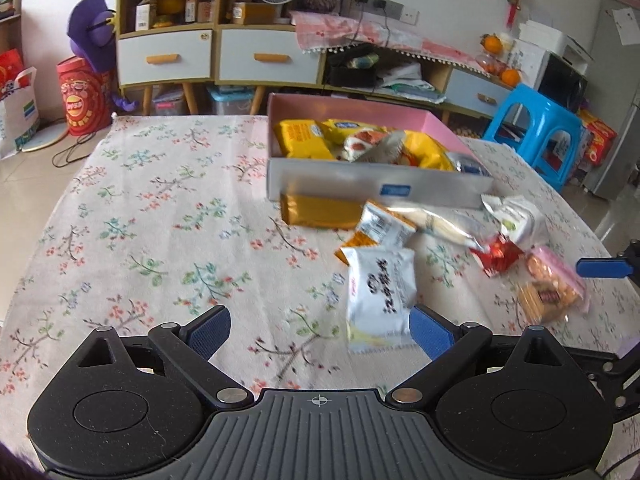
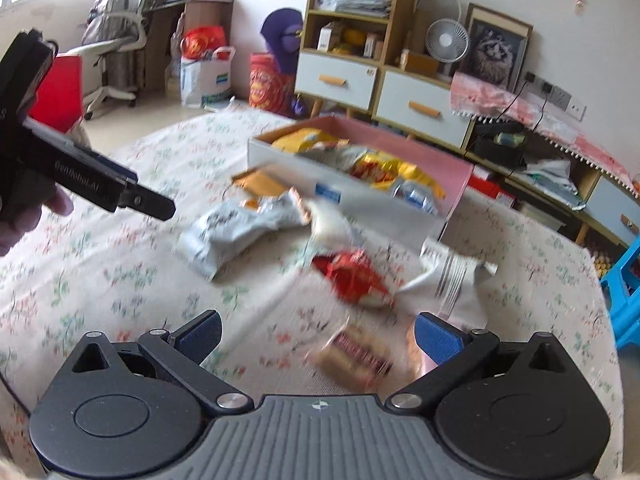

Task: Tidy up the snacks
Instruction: 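Withdraw both grippers from the box toward the remaining snacks, then grasp the white biscuit packet with the left gripper while the right grasps the square cake packet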

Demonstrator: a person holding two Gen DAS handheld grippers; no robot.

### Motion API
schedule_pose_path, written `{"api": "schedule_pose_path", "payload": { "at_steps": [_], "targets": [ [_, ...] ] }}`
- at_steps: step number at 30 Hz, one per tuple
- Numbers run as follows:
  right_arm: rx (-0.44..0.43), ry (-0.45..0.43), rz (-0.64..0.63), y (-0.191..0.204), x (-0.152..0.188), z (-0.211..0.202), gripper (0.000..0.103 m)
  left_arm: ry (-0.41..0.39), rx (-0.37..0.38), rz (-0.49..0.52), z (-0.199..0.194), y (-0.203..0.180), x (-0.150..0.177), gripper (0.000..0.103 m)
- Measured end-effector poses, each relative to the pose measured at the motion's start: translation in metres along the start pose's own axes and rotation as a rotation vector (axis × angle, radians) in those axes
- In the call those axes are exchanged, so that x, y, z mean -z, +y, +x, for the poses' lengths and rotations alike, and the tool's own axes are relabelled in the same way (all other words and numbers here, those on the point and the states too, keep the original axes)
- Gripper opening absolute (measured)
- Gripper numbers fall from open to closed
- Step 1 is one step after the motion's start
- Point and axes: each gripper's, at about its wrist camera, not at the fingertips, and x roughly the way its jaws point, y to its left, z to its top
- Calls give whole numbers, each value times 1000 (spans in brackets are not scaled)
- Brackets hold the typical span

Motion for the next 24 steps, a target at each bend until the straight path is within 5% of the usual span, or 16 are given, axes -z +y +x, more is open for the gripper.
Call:
{"api": "schedule_pose_path", "payload": {
  "at_steps": [13, 24],
  "targets": [
    [-51, 118, 145, -9, 28, 20, 93, 65, 22, 128, 21, -37, 25, 100],
    [-35, 38, 181, -15, 31, 25, 93, 27, -38, 164, 34, -53, 26, 103]
  ]
}}
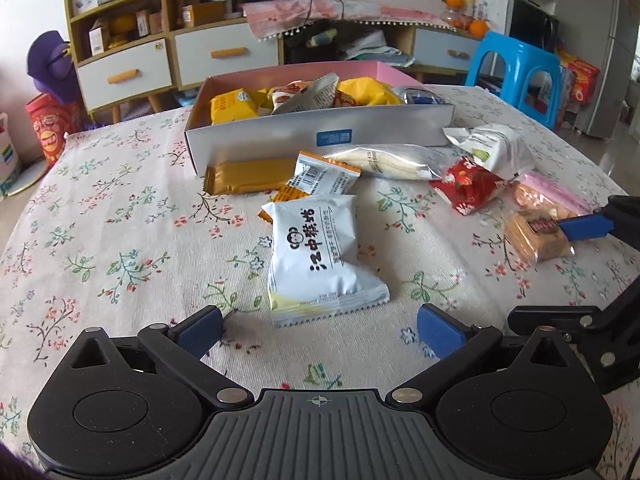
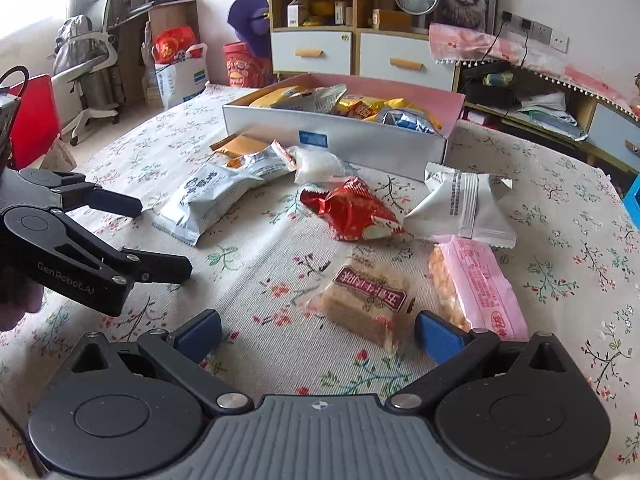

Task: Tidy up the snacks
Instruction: 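Grasp the white biscuit packet with the left gripper while the right grasps the square cake packet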

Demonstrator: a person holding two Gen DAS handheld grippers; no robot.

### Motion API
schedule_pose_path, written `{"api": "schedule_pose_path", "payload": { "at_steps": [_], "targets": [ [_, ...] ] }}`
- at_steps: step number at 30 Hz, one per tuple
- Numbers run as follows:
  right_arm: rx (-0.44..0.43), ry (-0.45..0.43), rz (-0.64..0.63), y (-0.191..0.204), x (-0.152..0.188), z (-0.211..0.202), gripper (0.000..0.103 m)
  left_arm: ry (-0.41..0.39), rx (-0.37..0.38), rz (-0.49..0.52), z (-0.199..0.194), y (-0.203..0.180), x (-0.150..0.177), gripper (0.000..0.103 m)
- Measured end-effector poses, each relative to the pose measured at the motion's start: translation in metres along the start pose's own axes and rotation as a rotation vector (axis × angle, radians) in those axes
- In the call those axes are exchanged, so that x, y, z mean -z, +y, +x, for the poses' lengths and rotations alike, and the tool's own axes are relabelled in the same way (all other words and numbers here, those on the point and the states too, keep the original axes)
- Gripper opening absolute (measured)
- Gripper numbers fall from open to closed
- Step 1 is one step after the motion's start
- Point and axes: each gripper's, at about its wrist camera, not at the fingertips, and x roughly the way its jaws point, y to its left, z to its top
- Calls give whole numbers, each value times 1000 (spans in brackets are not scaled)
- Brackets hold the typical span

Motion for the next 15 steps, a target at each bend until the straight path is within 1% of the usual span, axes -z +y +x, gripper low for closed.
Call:
{"api": "schedule_pose_path", "payload": {
  "at_steps": [4, 9, 12, 15],
  "targets": [
    [8, -14, 5, -3, -2, 3, 93, -12, -7, -10, 5, 1, -3, 103],
    [19, -6, 11, -4, -6, 6, 93, -17, -7, -11, 11, 0, -9, 103],
    [23, 0, 13, -5, -8, 7, 92, -18, -3, -20, 13, 0, -13, 101],
    [29, 0, 7, -5, -9, 8, 88, -20, 7, -31, 15, 0, -16, 100]
  ]
}}
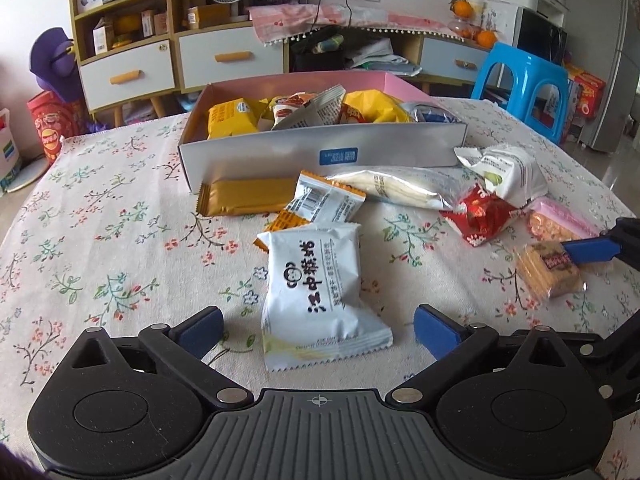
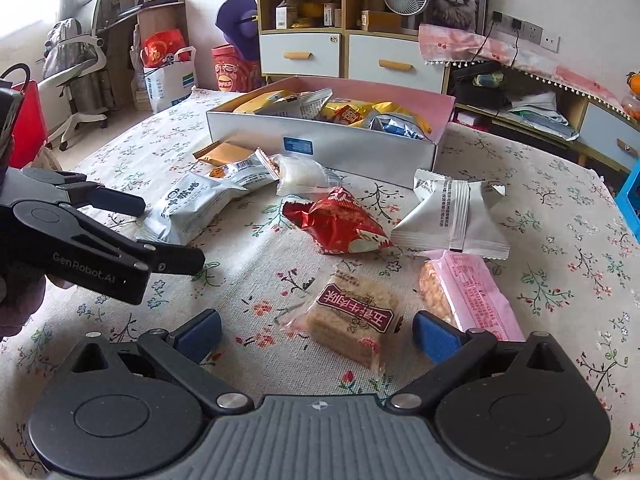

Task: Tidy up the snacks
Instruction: 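Grasp the white biscuit packet with the left gripper while the right grasps the square cake packet, then carry the white packet and cake packet over the pink box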

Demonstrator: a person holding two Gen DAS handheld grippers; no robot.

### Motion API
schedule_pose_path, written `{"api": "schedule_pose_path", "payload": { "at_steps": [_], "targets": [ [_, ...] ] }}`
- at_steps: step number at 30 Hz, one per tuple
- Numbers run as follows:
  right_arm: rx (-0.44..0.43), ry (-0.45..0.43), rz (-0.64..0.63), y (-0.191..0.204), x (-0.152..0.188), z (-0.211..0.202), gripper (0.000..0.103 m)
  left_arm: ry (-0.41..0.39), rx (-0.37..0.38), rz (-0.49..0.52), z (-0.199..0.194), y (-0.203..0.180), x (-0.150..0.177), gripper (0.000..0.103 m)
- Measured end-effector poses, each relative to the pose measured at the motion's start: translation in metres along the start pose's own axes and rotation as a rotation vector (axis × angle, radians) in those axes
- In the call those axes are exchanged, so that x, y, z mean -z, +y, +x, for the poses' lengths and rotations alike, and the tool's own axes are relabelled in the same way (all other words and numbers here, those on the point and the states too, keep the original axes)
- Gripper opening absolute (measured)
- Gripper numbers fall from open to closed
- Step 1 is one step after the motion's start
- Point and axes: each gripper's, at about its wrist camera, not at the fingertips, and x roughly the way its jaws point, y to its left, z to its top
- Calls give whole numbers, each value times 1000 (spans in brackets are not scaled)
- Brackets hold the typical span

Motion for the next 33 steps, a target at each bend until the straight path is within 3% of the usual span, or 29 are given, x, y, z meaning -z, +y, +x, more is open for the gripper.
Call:
{"api": "schedule_pose_path", "payload": {
  "at_steps": [8, 17, 22, 33],
  "targets": [
    [11, -12, 10, -5, -4, -2, 69, -12, 27, -5, 1, -6, -8, 84],
    [19, -20, 7, -7, -6, -5, 47, -10, 41, -36, 1, -5, -15, 47],
    [22, -28, -13, -5, -7, -8, 33, -6, 60, -31, 0, -4, -16, 43],
    [0, -34, -7, -4, -14, -10, 31, -9, 84, -48, -11, 4, -19, 43]
  ]
}}
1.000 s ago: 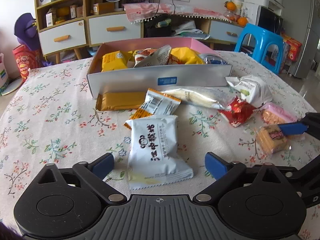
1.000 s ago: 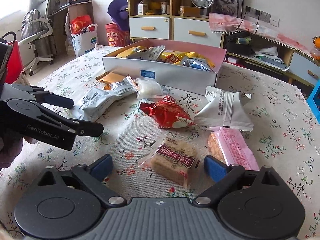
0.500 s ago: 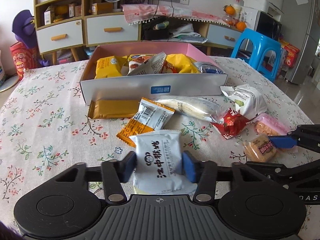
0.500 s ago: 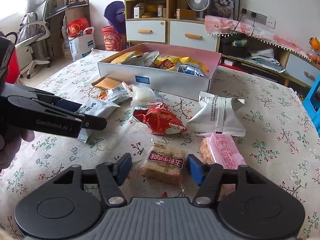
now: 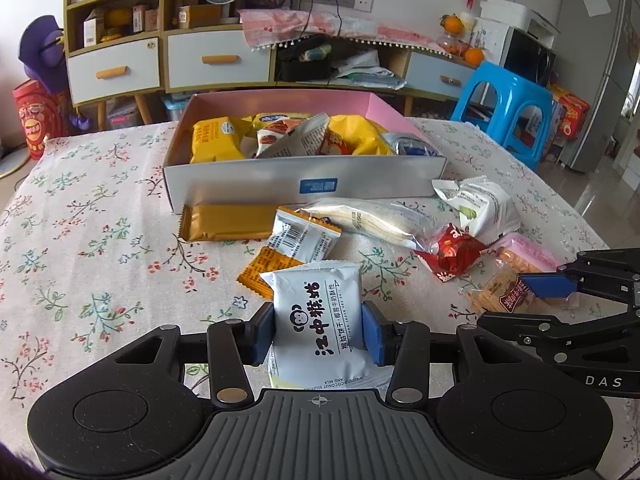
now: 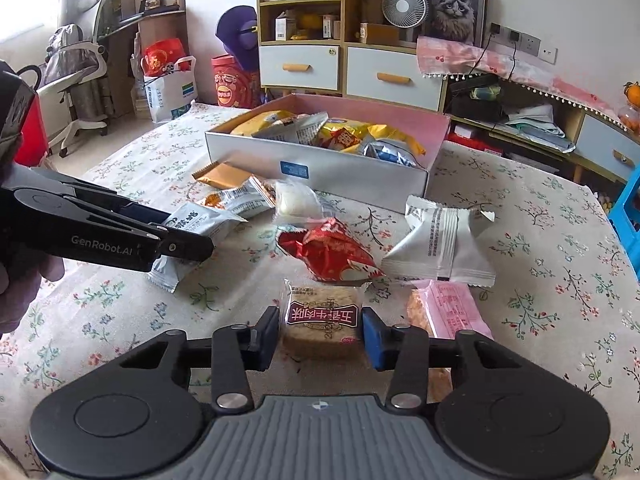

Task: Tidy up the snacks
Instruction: 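Carry the white packet and cake packet over the pink box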

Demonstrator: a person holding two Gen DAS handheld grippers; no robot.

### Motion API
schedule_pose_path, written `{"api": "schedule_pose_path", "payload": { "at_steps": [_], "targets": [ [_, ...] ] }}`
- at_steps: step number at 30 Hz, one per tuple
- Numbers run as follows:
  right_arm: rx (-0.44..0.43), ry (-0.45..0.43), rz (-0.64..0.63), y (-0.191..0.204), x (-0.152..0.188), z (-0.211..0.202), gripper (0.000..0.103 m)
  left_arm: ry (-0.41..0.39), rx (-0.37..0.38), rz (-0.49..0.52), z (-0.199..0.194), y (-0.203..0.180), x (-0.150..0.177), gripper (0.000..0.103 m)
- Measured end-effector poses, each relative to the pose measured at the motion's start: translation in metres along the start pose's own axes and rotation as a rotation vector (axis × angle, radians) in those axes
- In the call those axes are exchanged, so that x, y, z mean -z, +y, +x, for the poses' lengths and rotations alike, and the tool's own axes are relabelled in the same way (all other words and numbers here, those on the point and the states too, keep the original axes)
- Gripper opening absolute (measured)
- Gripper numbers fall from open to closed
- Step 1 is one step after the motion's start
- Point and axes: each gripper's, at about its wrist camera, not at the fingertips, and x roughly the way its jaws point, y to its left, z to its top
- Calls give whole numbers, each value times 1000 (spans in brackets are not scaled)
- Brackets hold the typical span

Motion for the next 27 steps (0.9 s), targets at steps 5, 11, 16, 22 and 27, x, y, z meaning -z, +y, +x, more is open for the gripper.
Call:
{"api": "schedule_pose_path", "payload": {
  "at_steps": [5, 11, 16, 22, 27],
  "targets": [
    [-20, -8, 7, 2, -7, -3, 31, 1, 2, -23, -7, 8, -3, 43],
    [-36, -12, 17, 5, -15, -6, 31, 8, -1, -70, -16, 21, -8, 43],
    [-44, -10, 30, 7, -25, -7, 31, 7, -5, -108, -21, 30, -14, 43],
    [-37, -31, 33, 9, -38, -8, 31, -6, -1, -140, -26, 35, -25, 43],
    [-22, -48, 52, 6, -52, -7, 31, -19, -3, -161, -29, 38, -35, 43]
  ]
}}
